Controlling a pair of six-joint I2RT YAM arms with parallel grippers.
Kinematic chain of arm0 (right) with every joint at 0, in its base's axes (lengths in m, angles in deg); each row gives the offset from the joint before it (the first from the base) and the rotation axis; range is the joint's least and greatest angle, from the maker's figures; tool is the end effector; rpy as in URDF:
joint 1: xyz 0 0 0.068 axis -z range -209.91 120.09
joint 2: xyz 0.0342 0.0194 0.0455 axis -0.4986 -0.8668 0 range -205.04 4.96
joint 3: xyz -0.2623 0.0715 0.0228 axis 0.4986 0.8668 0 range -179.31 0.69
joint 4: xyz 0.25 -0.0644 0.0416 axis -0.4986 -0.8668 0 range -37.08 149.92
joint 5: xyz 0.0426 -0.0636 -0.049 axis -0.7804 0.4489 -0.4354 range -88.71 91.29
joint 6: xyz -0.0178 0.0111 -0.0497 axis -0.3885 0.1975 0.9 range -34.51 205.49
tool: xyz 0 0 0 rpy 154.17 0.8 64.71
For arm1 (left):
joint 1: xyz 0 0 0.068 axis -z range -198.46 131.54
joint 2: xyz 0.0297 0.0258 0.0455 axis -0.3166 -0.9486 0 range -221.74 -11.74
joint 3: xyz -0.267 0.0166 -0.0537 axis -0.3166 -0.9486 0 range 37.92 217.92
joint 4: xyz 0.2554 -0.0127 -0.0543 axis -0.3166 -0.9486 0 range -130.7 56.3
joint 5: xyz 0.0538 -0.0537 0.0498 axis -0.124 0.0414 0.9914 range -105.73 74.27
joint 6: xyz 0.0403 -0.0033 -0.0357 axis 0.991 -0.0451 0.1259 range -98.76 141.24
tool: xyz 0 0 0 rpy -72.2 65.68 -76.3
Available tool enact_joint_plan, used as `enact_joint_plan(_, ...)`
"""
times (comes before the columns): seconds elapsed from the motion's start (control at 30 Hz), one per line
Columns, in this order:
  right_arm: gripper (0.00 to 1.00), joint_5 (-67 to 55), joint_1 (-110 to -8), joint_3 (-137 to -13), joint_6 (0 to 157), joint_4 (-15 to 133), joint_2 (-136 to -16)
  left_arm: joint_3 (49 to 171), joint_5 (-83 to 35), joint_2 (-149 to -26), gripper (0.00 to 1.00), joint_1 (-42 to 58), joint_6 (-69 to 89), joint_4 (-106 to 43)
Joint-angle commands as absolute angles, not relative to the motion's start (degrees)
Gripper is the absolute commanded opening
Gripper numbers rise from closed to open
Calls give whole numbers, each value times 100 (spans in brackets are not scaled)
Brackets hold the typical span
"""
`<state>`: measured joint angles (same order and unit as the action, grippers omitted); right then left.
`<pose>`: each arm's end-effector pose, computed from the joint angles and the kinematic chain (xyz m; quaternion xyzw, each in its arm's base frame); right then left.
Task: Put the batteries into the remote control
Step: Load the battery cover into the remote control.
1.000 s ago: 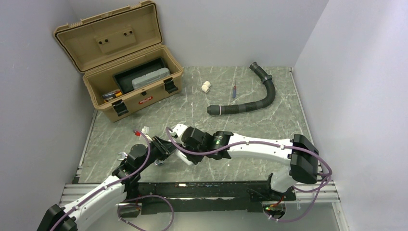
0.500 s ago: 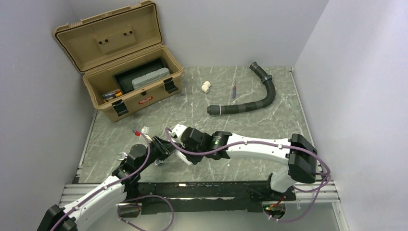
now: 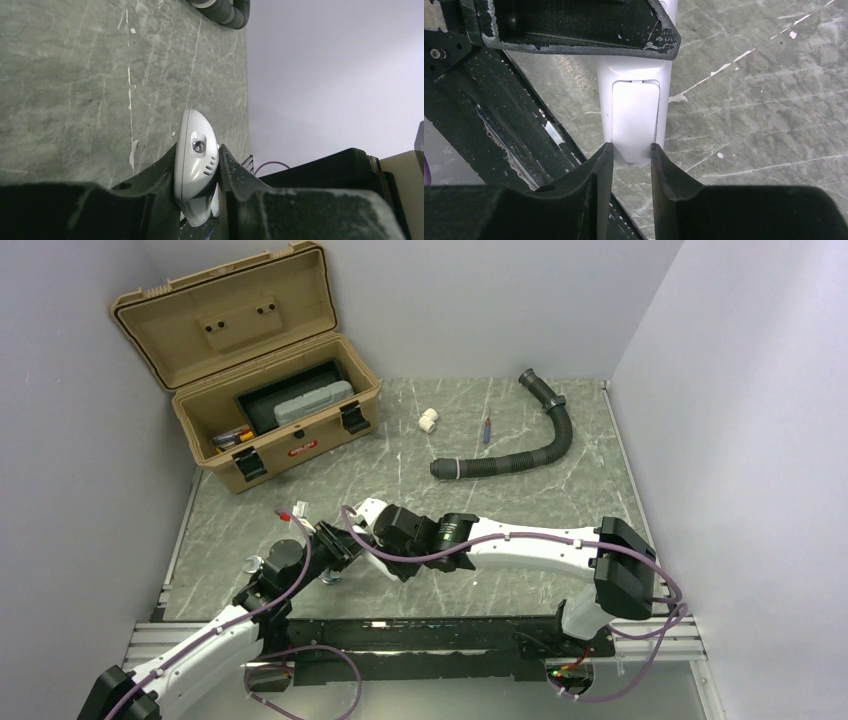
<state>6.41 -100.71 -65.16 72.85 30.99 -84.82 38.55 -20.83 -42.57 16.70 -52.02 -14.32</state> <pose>0.1127 0.3137 0.2457 -0.4478 0.8345 0.1801 0.2656 0.1148 -0.0847 0.1568 -0.2244 0.7370 -0.5365 0.3445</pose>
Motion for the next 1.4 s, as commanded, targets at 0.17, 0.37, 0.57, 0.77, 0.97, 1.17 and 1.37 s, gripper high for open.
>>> enact_joint_plan(0.17, 21, 691, -10102, -6804, 7221, 3386, -8548, 3811, -2236, -4283, 0, 1661, -5403, -731)
enact_joint_plan(0.37, 30, 759, -10103, -6813, 7231, 3347, -8541, 3804, -2276, -4325, 0, 1659, -5444, -644)
enact_joint_plan(0.57, 35, 788, -10101, -6838, 7248, 3355, -8530, 3807, -2281, -4334, 0, 1660, -5448, -624)
enact_joint_plan(0.77, 40, 797, -10101, -6866, 7258, 3355, -8529, 3804, -2293, -4381, 0, 1661, -5461, -568)
enact_joint_plan(0.97, 45, 828, -10100, -6883, 7274, 3346, -8534, 3808, -2293, -4366, 0, 1661, -5461, -590)
enact_joint_plan(1.17, 49, 882, -10098, -6852, 7276, 3328, -8478, 3806, -2287, -4355, 0, 1654, -5461, -615)
enact_joint_plan(1.37, 53, 941, -10102, -6837, 7286, 3376, -8359, 3802, -2313, -4424, 0, 1660, -5446, -571)
